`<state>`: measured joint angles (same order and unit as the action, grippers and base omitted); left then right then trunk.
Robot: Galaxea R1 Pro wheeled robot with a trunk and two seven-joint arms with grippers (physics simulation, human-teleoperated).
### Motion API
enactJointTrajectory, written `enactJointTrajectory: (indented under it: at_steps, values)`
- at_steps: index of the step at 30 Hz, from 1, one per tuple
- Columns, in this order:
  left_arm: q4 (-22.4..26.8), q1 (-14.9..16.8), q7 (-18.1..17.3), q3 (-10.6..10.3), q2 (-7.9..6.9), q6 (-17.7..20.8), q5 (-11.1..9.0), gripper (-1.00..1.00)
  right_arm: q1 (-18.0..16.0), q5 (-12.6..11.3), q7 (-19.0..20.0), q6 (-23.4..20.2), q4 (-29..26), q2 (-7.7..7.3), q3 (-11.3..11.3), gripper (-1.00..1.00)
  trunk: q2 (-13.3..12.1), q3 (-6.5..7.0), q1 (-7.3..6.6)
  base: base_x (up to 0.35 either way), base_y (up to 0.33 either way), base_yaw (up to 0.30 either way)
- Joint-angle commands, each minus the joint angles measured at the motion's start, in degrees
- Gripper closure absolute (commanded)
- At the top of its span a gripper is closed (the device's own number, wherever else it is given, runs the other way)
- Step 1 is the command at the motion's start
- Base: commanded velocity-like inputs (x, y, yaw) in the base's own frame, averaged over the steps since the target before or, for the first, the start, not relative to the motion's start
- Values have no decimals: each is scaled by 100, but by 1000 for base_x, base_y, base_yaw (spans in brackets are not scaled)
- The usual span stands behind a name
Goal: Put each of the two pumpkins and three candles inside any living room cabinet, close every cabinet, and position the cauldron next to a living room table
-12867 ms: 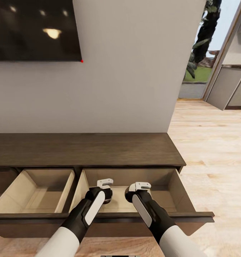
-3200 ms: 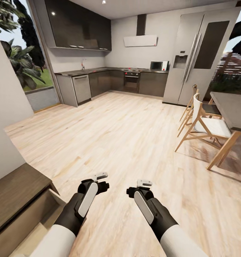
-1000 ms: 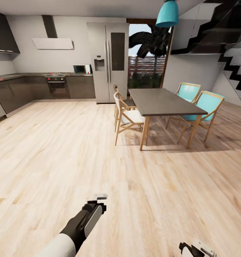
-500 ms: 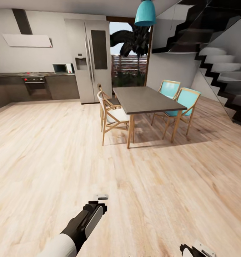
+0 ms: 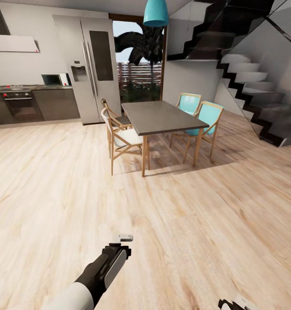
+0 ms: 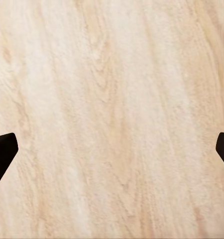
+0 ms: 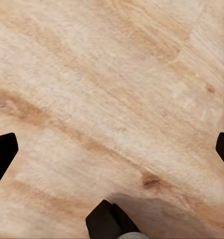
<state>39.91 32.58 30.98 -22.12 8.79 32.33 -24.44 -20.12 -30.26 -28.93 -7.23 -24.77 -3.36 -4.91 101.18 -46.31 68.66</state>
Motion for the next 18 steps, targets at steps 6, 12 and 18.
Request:
enactJointTrajectory:
  at_steps: [6, 12, 18]
  values:
    - [25, 7, 57, -29, 6, 10, -58, -100, 0, -24, -25, -14, -10, 0, -1, -100, 3, -42, -1, 0, 0, -232]
    - [33, 5, 57, -30, 9, -16, -56, -100, 0, -24, -25, 200, -3, 2, 7, -100, 3, -76, -1, 0, 0, -235]
    - [34, 6, 57, -36, 5, -41, -55, -100, 0, -22, -25, 238, -1, 2, 4, -100, 3, -111, -1, 138, 0, -204]
